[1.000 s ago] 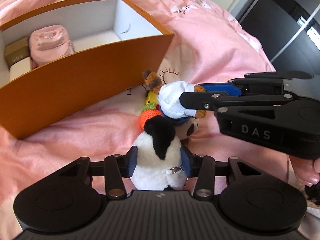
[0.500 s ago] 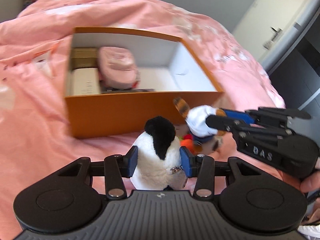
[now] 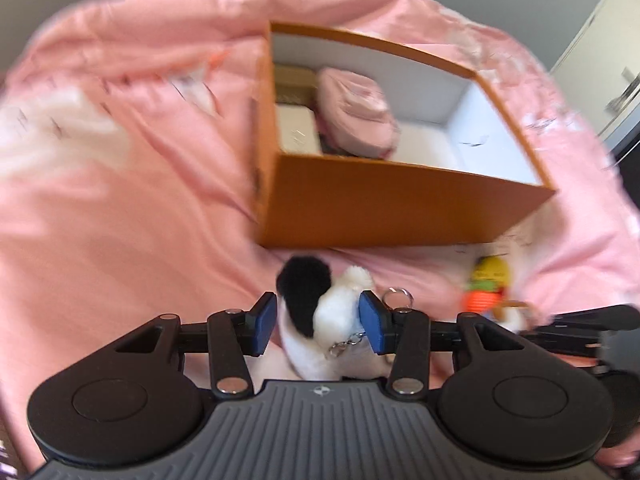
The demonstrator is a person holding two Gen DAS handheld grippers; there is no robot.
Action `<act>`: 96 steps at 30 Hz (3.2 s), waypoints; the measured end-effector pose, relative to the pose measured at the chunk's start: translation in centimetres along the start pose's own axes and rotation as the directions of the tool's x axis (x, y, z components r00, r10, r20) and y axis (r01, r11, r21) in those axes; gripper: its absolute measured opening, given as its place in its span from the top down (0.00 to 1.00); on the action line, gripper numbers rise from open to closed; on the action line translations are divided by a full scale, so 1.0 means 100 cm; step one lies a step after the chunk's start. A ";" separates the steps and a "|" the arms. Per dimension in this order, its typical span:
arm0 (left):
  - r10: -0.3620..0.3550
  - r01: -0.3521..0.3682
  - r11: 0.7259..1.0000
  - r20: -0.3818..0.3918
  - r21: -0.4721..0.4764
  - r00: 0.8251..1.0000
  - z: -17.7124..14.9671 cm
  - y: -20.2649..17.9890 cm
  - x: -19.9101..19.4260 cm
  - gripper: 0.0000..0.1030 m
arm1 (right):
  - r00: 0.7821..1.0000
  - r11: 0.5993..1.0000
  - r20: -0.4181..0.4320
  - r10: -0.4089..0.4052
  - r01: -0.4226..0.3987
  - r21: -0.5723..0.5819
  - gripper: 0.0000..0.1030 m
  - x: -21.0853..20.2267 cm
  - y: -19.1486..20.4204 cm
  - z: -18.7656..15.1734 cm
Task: Organize objects
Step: 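Lift the bunny plush with the left gripper while the right gripper grasps the red panda plush, then carry the bunny plush and red panda plush over the orange box with both grippers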
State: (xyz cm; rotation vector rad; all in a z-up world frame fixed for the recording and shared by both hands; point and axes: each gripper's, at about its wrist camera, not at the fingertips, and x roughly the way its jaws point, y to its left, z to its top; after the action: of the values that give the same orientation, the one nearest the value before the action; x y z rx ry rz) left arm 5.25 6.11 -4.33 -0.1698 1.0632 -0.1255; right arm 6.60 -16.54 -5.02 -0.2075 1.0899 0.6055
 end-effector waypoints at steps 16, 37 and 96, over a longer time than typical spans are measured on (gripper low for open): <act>-0.084 0.106 0.908 -0.073 0.404 0.994 0.013 -0.041 -0.014 0.49 | 0.997 0.965 0.053 -0.064 0.048 0.258 0.61 -0.035 -0.036 -0.006; 0.024 0.160 0.836 -0.326 0.525 0.945 0.037 -0.053 0.040 0.39 | 0.994 0.833 -0.069 0.084 -0.032 0.552 0.45 0.004 -0.081 -0.025; 0.108 0.010 0.872 -0.213 0.489 0.971 0.016 -0.050 0.026 0.24 | 0.998 0.891 0.014 0.062 -0.061 0.450 0.42 0.030 -0.051 0.009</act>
State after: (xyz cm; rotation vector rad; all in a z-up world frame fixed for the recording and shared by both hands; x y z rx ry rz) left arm 7.79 0.84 -4.84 0.3401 1.2375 -0.3710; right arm 11.06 -19.32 -7.88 0.2331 1.2110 0.3920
